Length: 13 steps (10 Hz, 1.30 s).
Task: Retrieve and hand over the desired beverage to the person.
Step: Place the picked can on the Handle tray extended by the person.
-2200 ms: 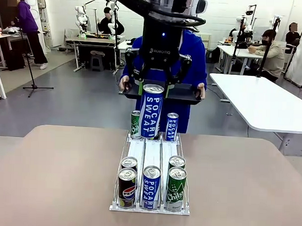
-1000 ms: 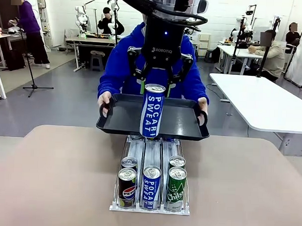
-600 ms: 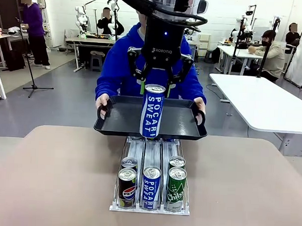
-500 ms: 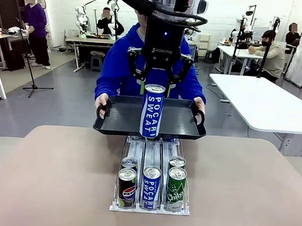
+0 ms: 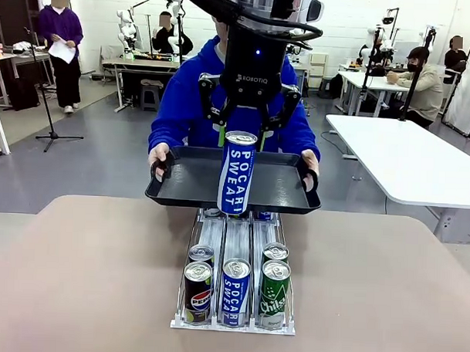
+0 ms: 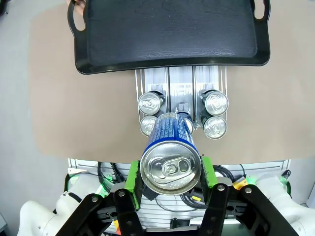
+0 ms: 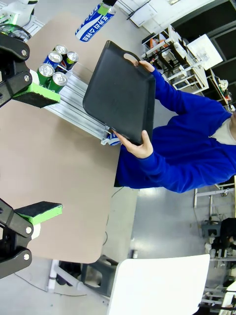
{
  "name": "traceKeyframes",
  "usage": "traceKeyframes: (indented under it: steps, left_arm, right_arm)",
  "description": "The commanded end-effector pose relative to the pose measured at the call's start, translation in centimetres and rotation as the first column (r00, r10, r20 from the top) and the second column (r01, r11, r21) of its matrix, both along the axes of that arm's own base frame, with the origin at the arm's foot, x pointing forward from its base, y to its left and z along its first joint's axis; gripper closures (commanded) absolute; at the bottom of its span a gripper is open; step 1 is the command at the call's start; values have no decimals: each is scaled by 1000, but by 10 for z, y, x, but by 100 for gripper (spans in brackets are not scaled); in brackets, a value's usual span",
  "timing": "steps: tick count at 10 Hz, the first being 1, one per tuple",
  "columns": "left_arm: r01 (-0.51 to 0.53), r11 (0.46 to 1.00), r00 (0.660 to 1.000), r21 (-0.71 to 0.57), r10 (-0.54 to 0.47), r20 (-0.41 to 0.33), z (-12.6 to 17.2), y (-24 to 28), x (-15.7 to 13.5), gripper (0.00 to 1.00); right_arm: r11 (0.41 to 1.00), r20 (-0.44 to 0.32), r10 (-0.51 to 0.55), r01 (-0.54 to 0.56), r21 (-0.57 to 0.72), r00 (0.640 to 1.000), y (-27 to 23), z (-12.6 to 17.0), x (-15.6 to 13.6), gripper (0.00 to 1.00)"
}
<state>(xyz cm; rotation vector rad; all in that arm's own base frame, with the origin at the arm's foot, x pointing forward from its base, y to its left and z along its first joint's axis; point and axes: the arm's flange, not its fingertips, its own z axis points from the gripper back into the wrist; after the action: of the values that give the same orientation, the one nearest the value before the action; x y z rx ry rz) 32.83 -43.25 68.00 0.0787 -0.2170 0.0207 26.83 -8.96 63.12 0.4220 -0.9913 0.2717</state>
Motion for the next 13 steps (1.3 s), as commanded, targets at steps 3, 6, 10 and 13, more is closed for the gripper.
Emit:
traceKeyframes:
  steps: [3, 6, 10, 13]
  left_arm:
    - [-3, 1000, 1000, 2, 3, 12, 1, 3, -4, 55]
    - [46, 998, 998, -33, -47, -36, 0, 8, 10, 42]
    - [98, 994, 994, -41, -100, -34, -1, 14, 28, 42]
    - [121, 993, 993, -1, -121, 11, -8, 12, 51, 42]
  right_arm:
    - [1000, 5, 23, -23, 14, 1000, 0, -1, 2, 0]
    - [1000, 5, 23, -23, 14, 1000, 0, -1, 2, 0]
    - [1000, 5, 23, -23, 14, 1000, 0, -1, 2, 0]
    - [1000, 5, 23, -23, 14, 1000, 0, -1, 2, 0]
